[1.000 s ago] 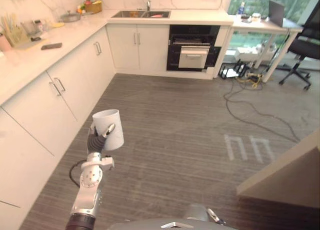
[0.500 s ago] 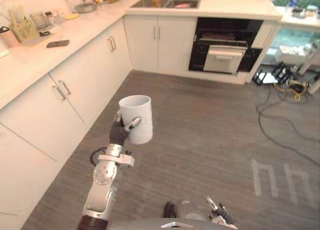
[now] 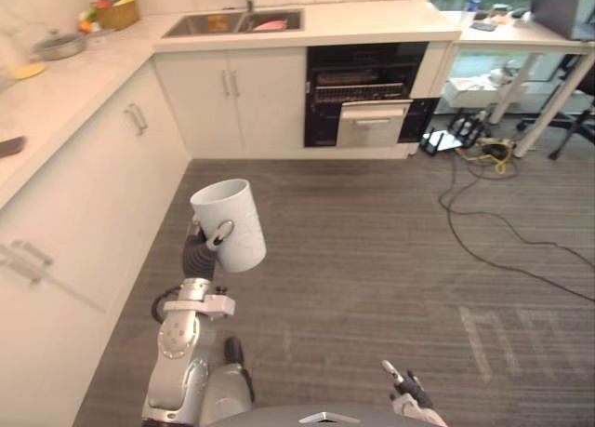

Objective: Walk over to the sink, pick up the cup, carry it to the dishwasher, place the cup inside the dishwasher, then close the dishwasher door

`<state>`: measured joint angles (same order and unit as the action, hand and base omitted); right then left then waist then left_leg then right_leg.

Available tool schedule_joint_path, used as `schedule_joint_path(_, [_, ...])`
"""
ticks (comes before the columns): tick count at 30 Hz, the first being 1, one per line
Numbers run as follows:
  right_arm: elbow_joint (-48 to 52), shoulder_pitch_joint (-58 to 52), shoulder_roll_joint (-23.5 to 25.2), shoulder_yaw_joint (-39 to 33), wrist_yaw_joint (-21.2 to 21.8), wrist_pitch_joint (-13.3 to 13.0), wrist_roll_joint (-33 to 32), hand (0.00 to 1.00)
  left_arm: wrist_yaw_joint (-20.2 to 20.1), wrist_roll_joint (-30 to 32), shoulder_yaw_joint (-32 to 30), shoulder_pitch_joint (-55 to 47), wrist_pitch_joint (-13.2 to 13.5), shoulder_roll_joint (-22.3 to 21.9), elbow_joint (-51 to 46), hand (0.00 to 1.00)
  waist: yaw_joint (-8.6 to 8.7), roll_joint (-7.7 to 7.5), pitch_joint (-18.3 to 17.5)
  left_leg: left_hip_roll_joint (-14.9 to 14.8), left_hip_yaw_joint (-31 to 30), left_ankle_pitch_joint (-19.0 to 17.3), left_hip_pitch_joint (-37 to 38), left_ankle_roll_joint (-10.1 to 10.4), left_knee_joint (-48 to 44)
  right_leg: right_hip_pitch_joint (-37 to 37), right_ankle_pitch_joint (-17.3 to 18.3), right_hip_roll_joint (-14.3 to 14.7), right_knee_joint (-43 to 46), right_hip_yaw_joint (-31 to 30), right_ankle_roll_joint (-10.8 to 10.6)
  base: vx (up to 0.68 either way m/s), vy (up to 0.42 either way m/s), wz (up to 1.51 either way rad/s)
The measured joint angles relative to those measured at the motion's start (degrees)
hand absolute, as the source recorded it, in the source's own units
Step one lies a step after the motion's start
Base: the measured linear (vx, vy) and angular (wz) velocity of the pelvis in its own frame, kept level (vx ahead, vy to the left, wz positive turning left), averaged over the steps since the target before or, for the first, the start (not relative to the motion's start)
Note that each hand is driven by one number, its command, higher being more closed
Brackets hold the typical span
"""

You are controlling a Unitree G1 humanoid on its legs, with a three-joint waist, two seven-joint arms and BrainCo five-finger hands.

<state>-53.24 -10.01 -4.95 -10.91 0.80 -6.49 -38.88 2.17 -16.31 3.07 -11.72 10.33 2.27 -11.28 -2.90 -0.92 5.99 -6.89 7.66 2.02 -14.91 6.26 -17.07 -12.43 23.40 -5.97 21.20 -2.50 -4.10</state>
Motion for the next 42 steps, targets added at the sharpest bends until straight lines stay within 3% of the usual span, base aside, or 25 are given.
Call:
schedule_joint_path(3, [0.2, -1.3, 1.2, -2.8, -0.3, 0.8, 4.4, 0.00, 0.9, 1.8, -3.4, 0.7, -0.3, 1.2, -0.1, 1.00, 0.29, -4.17, -0.3, 5.1, 4.0, -8.1, 4.2, -5.9, -7.2, 8.8, -9.2, -9.9, 24.8, 4.0, -3.3, 0.61, 0.528, -0.54])
schedule_joint_path(5, [0.3, -2.1, 1.1, -3.5, -1.2, 1.1, 7.4, 0.00, 2.2, 3.5, -3.0, 0.7, -1.2, 1.1, -1.7, 1.00, 1.70, -2.99, 0.5, 7.3, 4.8, -11.8, 10.0, -8.2, -5.9, 13.2, -21.7, -15.1, 36.5, 7.2, -0.5, 0.49, 0.388, -0.18])
schedule_joint_path(6, [0.4, -2.6, 1.2, -3.0, -1.2, 1.1, 8.9, 0.00, 3.2, 4.5, -3.1, 1.2, -1.2, 1.3, -2.2, 1.00, 2.33, -1.81, 1.1, 7.3, 4.6, -13.2, 13.8, -8.8, -4.2, 17.0, -19.3, -15.4, 42.9, 9.0, 2.4, 0.44, 0.352, -0.16])
schedule_joint_path(8, [1.2, -2.5, 1.9, -1.8, -0.8, -0.5, 9.6, 0.00, 4.9, 5.3, -3.0, 1.6, -1.2, 1.7, -2.1, 1.00, 3.39, -0.45, 1.3, 6.9, 4.6, -13.3, 19.1, -8.9, 0.9, 22.7, -14.8, -12.9, 45.0, 12.3, 3.1, 0.36, 0.269, -0.05])
schedule_joint_path(11, [7.0, -4.2, 3.3, -0.4, -0.8, -2.4, 9.4, 0.00, 6.1, 5.6, -2.6, 2.0, -1.1, 2.2, -1.9, 1.00, 5.57, -0.23, 2.1, 6.2, 3.3, -14.0, 24.4, -8.9, 5.8, 29.0, -11.5, -5.4, 26.2, 17.0, 2.0, 0.34, 0.122, 0.25])
schedule_joint_path(12, [8.1, -4.4, 3.6, -0.4, -0.9, -2.7, 9.4, 0.00, 6.2, 5.9, -2.3, 2.4, -1.1, 2.3, -1.6, 1.00, 5.86, -0.17, 2.7, 6.0, 2.9, -14.5, 25.5, -8.7, 6.2, 29.2, -12.3, -4.0, 20.1, 17.8, 1.6, 0.44, 0.029, 0.45])
schedule_joint_path(14, [12.3, -5.2, 4.4, 0.4, -0.9, -5.1, 8.7, 0.00, 6.3, 6.5, -0.1, 3.2, -0.8, 2.9, -1.1, 1.00, 5.98, -0.84, 3.6, 6.3, 1.9, -17.5, 28.3, -7.3, 6.2, 29.8, -21.3, -1.3, -2.6, 19.2, -0.7, 0.52, -0.021, 0.36])
schedule_joint_path(15, [13.6, -5.9, 4.5, 1.3, -0.9, -6.7, 8.2, 0.00, 6.3, 6.7, 0.5, 3.1, -0.6, 3.2, -1.0, 1.00, 6.04, -0.95, 3.6, 6.6, 1.6, -18.6, 29.5, -7.0, 6.1, 29.8, -23.0, -1.3, -4.9, 19.2, -0.7, 0.47, -0.049, 0.32])
schedule_joint_path(16, [17.1, -7.1, 4.3, 2.7, -0.8, -9.2, 7.5, 0.00, 6.4, 8.3, 0.8, 2.2, 0.0, 3.2, -1.1, 1.00, 6.32, -1.04, 3.6, 6.9, 0.4, -21.6, 32.2, -6.9, 6.0, 29.6, -23.5, -1.5, -4.3, 19.1, 0.4, 0.47, -0.074, 0.26])
schedule_joint_path(17, [21.6, -7.9, 4.0, 4.2, -0.8, -11.6, 7.5, 0.00, 6.5, 9.2, 1.3, 1.6, 1.3, 2.6, -1.7, 1.00, 6.60, -0.61, 3.3, 6.7, -0.1, -24.9, 34.2, -7.1, 4.9, 30.1, -24.8, -1.5, -0.9, 18.5, 4.3, 0.61, -0.096, 0.20])
schedule_joint_path(18, [23.9, -8.0, 3.7, 4.3, -1.0, -12.8, 7.8, 0.00, 6.7, 9.3, 1.5, 1.3, 2.0, 2.2, -1.7, 1.00, 6.78, 0.00, 3.0, 5.9, -0.1, -26.4, 34.7, -7.9, 4.3, 30.8, -25.0, -1.0, 1.7, 18.5, 4.7, 0.73, -0.108, 0.12])
schedule_joint_path(19, [27.3, -8.0, 3.2, 4.2, -1.9, -14.8, 8.0, 0.00, 7.2, 9.4, 2.0, 1.2, 2.4, 1.3, -1.8, 1.00, 6.70, 2.36, 2.1, 4.9, 0.0, -27.1, 34.9, -8.9, 2.2, 31.5, -23.4, -0.2, 4.9, 19.0, 6.8, 0.73, -0.115, 0.06])
schedule_joint_path(21, [33.9, -7.5, 2.7, 4.0, -5.5, -17.2, 9.9, 0.00, 7.6, 9.9, 4.0, 1.0, 2.8, 0.4, -2.2, 1.00, 6.98, 4.98, 1.6, 1.8, 1.1, -24.0, 28.7, -8.7, -12.7, 31.4, -17.9, 0.3, 8.6, 20.5, 7.7, 0.56, -0.119, 0.11])
schedule_joint_path(22, [37.2, -8.1, 2.8, 3.8, -7.1, -17.7, 10.1, 0.00, 7.6, 10.1, 4.7, 0.9, 3.2, 0.0, -2.5, 1.00, 7.21, 5.15, 2.1, 0.3, 1.9, -19.1, 25.9, -6.7, -21.4, 29.2, -16.2, 0.5, 8.9, 20.5, 8.1, 0.63, -0.134, 0.18])
schedule_joint_path(23, [40.9, -9.4, 2.6, 3.5, -9.3, -18.3, 11.2, 0.00, 7.8, 10.5, 5.0, 0.4, 3.9, -0.7, -3.0, 1.00, 7.10, 4.88, 2.4, -2.6, 1.7, -9.2, 21.2, -2.5, -33.2, 25.4, -14.0, 1.1, 8.2, 20.4, 8.1, 0.63, -0.108, 0.08])
schedule_joint_path(24, [43.2, -10.3, 2.5, 2.7, -11.1, -18.8, 12.9, 0.00, 7.9, 10.6, 5.1, -0.2, 4.3, -0.9, -3.6, 1.00, 6.83, 4.82, 2.5, -5.1, 2.1, -7.4, 17.9, -0.2, -41.7, 22.0, -12.7, 2.0, 6.9, 20.6, 8.2, 0.75, -0.093, -0.11])
schedule_joint_path(26, [46.3, -11.3, 2.2, -0.7, -15.6, -19.6, 18.7, 0.00, 8.3, 10.9, 4.9, -0.9, 5.1, -0.4, -4.5, 1.00, 6.43, 4.63, 2.6, -10.9, 5.2, -8.8, 11.2, -2.5, -53.2, 13.4, -10.6, 3.6, 2.3, 20.7, 7.8, 0.66, -0.046, -0.15])
schedule_joint_path(29, [48.4, -9.4, 0.9, -4.7, -20.4, -19.5, 25.4, 0.00, 8.7, 10.5, 4.2, -1.2, 5.7, -0.4, -4.6, 1.00, 5.40, 4.11, 2.6, -14.5, 12.5, -12.8, 4.3, -4.8, -42.7, 6.7, -9.1, 3.6, -2.7, 18.5, 6.4, 0.52, -0.001, -0.37])
schedule_joint_path(31, [51.0, -7.1, -0.4, -5.1, -21.3, -18.7, 29.5, 0.00, 8.6, 10.3, 3.7, -1.6, 5.6, -0.3, -4.6, 1.00, 4.80, 3.64, 2.7, -11.0, 13.6, -12.7, 3.4, -3.0, -20.4, 5.4, -8.3, 2.3, -3.9, 15.8, 5.7, 0.46, 0.108, -0.71])
schedule_joint_path(33, [55.4, -5.1, -3.1, -5.0, -19.6, -18.0, 31.0, 0.00, 8.1, 10.3, 3.0, -3.1, 4.4, -0.3, -6.9, 1.00, 4.78, 3.55, 2.9, -6.8, 9.5, -6.6, 3.8, 1.8, 6.7, 3.4, -7.5, 1.4, -4.8, 12.7, 4.4, 0.47, 0.196, -0.63])
schedule_joint_path(36, [55.3, -2.6, -6.9, -5.1, -15.2, -18.4, 29.4, 0.00, 7.5, 10.1, 0.7, -3.7, 3.9, 0.2, -7.7, 1.00, 4.26, 3.38, 3.1, -6.6, 7.9, -4.5, 3.6, 1.4, 9.6, -0.6, -5.6, 0.3, -5.1, 10.2, 1.2, 0.50, 0.366, -0.72])
schedule_joint_path(37, [55.5, -1.6, -8.2, -5.0, -13.3, -19.0, 28.9, 0.00, 7.5, 9.8, -0.6, -3.6, 4.0, 0.7, -7.6, 1.00, 3.73, 3.11, 2.8, -5.8, 6.8, -0.8, 4.3, -0.1, 7.9, -2.6, -3.3, -0.9, -4.8, 8.7, -0.4, 0.42, 0.425, -0.84])
schedule_joint_path(38, [55.8, -0.6, -8.1, -4.4, -12.0, -19.9, 28.6, 0.00, 7.5, 9.7, -1.4, -3.6, 3.9, 1.7, -7.2, 1.00, 3.48, 1.40, 2.4, -3.1, 6.0, 0.5, 4.2, -0.7, 3.3, -3.6, -1.9, -3.9, -3.7, 7.7, -1.1, 0.41, 0.423, -0.78])
schedule_joint_path(41, [57.9, -0.7, -7.3, -2.1, -11.3, -20.9, 29.5, 0.00, 7.3, 11.2, -2.6, -2.7, 3.4, 2.0, -6.3, 1.00, 4.02, -2.52, 2.2, 2.6, 6.0, -4.1, 3.8, -5.1, -3.8, -0.3, -4.6, -11.0, 7.4, 7.5, 0.5, 0.41, 0.412, -0.18])
schedule_joint_path(42, [58.8, -0.7, -7.2, -1.9, -11.3, -20.7, 29.5, 0.00, 7.2, 12.2, -2.6, -2.3, 3.4, 2.0, -6.2, 1.00, 3.92, -2.64, 2.2, 3.4, 6.3, -5.4, 3.7, -5.7, -5.0, 1.1, -6.3, -12.2, 10.8, 7.6, 0.6, 0.40, 0.410, 0.18])
